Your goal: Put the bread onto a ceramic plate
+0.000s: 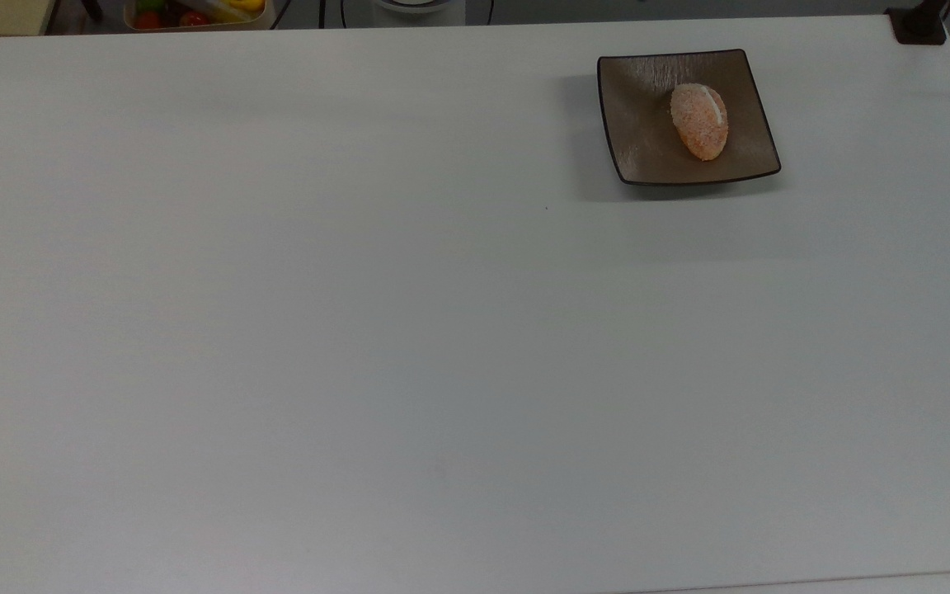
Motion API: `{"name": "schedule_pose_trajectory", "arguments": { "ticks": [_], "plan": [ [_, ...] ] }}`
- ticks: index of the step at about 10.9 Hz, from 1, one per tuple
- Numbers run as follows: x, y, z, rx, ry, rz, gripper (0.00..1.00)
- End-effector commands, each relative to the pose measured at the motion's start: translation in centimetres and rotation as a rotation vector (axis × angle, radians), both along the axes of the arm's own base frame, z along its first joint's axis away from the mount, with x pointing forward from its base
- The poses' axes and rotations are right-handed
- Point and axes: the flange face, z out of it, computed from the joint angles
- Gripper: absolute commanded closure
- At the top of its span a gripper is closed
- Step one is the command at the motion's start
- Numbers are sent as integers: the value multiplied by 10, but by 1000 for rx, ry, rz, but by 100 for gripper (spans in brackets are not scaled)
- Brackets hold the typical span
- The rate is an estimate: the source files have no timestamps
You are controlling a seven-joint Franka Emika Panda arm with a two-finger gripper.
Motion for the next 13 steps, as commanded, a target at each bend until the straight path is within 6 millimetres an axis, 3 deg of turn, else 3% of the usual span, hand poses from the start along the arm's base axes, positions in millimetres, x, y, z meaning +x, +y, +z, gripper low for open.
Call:
{"name": "schedule_pose_trajectory", "arguments": {
  "ticks": [1,3,6,8,9,13],
  "plan": [
    [18,-92,23,21,-6,-160,0],
    [31,-140,27,26,-17,-164,0],
    [50,-189,26,10,-88,65,0],
    [66,-200,24,1,-138,152,0],
    [72,-213,32,1,-143,133,0],
    [77,-223,28,21,-128,97,0]
  ]
}}
